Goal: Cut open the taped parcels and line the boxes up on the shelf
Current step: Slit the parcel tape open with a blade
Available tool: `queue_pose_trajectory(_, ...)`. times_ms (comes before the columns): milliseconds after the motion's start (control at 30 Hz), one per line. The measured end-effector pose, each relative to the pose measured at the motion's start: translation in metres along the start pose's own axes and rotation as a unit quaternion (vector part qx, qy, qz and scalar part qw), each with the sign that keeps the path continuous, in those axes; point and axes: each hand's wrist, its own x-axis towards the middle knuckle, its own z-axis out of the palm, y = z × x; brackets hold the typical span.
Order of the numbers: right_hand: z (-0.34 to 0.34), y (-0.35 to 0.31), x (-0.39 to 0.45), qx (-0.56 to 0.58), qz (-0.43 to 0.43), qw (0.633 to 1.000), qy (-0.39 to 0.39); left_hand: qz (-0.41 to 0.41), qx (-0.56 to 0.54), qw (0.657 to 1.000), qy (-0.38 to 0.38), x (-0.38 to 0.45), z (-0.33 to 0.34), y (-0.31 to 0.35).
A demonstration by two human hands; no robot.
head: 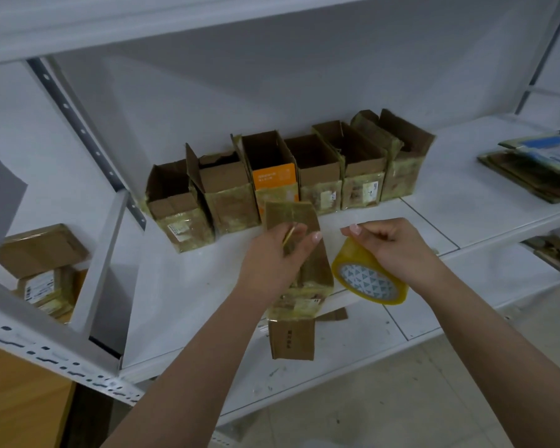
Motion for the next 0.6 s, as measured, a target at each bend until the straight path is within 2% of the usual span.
queue_pose_trajectory(100,-0.003,-0.002,-0.002,-0.005,-0.003,1.000,-0.003,-0.047,-0.065,0.997,0.011,0.005,0.012,0.014)
queue_pose_trajectory(200,-0.004,-0.003,-0.005,-0.009,-0.008,1.000,-0.005,-0.095,-0.092,0.991,-0.010,0.010,0.024,0.022)
queue_pose_trajectory(400,-0.005,-0.004,-0.009,-0.055,-0.037,0.997,-0.031,-0.106,-0.175,0.978,-0.025,0.003,0.032,0.022)
queue_pose_trajectory(533,-0.020,0.001,-0.007,0.052,0.024,0.987,-0.152,-0.119,-0.231,0.966,-0.019,-0.003,0.034,0.015)
queue_pose_trajectory(600,-0.028,0.008,-0.009,0.100,0.025,0.976,-0.194,-0.135,-0.240,0.961,0.005,-0.005,0.033,0.008)
